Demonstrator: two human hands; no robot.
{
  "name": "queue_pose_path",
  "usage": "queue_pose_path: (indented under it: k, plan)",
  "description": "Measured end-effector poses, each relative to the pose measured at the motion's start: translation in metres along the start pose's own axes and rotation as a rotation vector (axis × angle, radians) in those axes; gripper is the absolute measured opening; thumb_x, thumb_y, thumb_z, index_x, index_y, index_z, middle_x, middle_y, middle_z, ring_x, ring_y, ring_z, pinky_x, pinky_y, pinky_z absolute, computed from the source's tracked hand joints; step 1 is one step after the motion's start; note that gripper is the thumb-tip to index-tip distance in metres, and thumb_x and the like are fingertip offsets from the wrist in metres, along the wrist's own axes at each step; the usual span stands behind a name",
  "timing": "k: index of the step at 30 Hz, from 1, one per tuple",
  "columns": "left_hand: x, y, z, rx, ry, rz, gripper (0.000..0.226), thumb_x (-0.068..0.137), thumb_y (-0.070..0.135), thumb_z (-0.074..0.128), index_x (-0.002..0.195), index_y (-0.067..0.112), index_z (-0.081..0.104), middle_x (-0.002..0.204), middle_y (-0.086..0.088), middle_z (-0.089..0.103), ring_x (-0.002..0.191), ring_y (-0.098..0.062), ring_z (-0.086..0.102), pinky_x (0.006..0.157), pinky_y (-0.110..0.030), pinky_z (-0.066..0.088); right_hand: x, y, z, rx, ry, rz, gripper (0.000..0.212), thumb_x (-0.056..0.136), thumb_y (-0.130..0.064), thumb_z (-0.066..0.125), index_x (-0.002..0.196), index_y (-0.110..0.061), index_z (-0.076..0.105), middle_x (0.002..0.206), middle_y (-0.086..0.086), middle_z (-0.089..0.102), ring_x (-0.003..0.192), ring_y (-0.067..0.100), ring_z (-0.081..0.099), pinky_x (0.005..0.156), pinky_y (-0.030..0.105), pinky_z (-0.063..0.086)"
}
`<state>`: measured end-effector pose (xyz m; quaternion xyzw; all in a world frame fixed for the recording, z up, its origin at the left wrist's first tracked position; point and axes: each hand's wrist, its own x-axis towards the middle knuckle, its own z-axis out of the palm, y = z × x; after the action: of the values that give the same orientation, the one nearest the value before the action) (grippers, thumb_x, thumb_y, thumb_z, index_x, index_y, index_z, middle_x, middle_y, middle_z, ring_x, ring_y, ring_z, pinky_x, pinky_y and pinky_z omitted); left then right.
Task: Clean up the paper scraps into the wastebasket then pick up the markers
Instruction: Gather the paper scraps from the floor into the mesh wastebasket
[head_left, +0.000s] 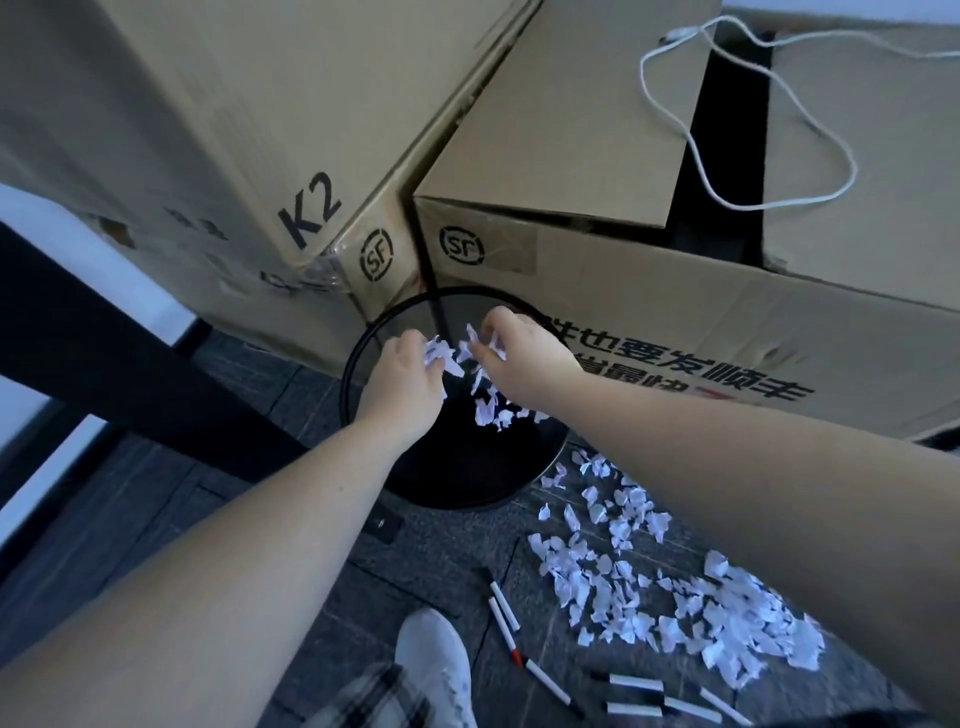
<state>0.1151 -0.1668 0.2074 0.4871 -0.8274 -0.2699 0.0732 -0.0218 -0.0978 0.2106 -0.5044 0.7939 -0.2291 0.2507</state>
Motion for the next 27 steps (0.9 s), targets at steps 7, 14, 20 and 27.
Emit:
queue_pose_path:
  k: [7, 14, 20, 27]
  plan:
    - [0.0, -0.013, 0.002, 0.321, -0.271, -0.072, 0.074, 0.09, 0.058, 0.036, 0.148, 0.024, 0.004, 0.158, 0.003, 0.002, 0.144, -0.022, 0.01, 0.11, -0.048, 0.028, -0.005, 0.019, -0.005, -0.196, -0.081, -0.125, 0.052, 0.096, -0.046, 0.038, 0.144, -0.025, 0.028, 0.154, 0.0, 0.024, 0.138, 0.022, 0.028, 0.109, 0.042, 0.032]
    - [-0.014, 0.018, -0.005, 0.48, -0.319, 0.016, 0.075, 0.088, 0.065, 0.025, 0.147, 0.031, -0.006, 0.158, 0.007, -0.011, 0.145, -0.016, -0.009, 0.116, -0.052, 0.004, -0.03, 0.04, -0.023, -0.413, -0.078, -0.231, 0.06, 0.095, -0.056, 0.03, 0.148, -0.033, 0.012, 0.159, -0.003, 0.005, 0.145, 0.015, -0.001, 0.119, 0.042, 0.003]
    - [-0.021, 0.069, 0.001, 0.524, -0.309, 0.118, 0.075, 0.088, 0.066, 0.025, 0.147, 0.031, -0.006, 0.158, 0.006, -0.01, 0.145, -0.016, -0.008, 0.116, -0.052, 0.005, -0.058, 0.069, -0.052, -0.461, -0.068, -0.196, 0.063, 0.094, -0.057, 0.03, 0.148, -0.033, 0.01, 0.159, -0.003, 0.004, 0.145, 0.015, 0.0, 0.118, 0.044, 0.006]
    - [-0.026, 0.142, 0.032, 0.532, -0.36, 0.251, 0.073, 0.089, 0.065, 0.022, 0.147, 0.031, -0.006, 0.157, 0.006, -0.015, 0.144, -0.015, -0.014, 0.117, -0.049, 0.001, -0.102, 0.134, -0.088, -0.51, -0.118, -0.106, 0.065, 0.092, -0.062, 0.025, 0.148, -0.036, 0.002, 0.158, -0.004, -0.004, 0.145, 0.013, -0.006, 0.117, 0.043, -0.001]
